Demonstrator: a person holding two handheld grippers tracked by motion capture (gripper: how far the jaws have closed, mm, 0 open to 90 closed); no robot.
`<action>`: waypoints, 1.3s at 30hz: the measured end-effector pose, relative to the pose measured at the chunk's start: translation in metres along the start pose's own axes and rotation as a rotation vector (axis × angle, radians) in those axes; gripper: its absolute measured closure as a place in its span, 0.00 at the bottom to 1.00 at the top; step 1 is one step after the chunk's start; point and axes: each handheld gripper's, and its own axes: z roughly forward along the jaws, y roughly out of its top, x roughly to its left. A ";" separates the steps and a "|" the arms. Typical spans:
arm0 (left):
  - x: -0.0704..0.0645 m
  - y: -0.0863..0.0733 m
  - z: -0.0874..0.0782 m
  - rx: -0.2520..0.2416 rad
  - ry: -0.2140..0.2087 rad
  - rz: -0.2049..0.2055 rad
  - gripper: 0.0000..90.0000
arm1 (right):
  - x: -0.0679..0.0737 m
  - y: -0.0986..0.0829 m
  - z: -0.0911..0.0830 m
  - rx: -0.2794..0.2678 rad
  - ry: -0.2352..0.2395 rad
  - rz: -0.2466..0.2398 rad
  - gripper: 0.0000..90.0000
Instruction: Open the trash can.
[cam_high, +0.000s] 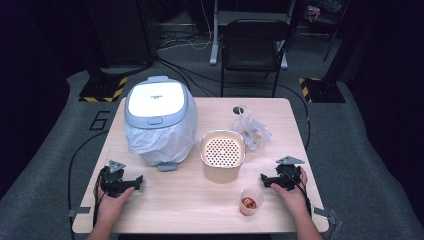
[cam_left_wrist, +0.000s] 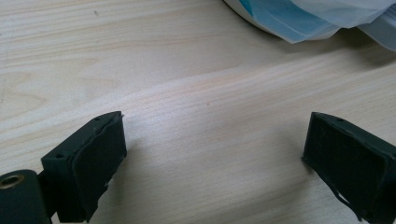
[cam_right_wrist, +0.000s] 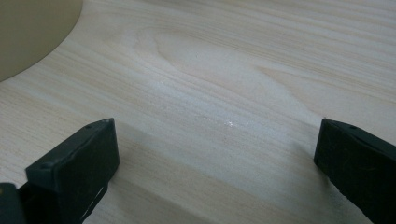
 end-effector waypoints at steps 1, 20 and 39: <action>0.000 0.000 0.000 0.001 0.002 0.001 0.06 | 0.000 0.000 0.000 0.000 -0.001 0.001 0.00; -0.008 -0.002 -0.004 -0.026 0.002 -0.004 0.22 | 0.000 0.000 0.000 -0.003 -0.004 -0.002 0.00; -0.058 0.025 -0.021 -0.085 -0.097 0.063 0.57 | 0.000 0.000 0.000 -0.003 -0.003 -0.001 0.00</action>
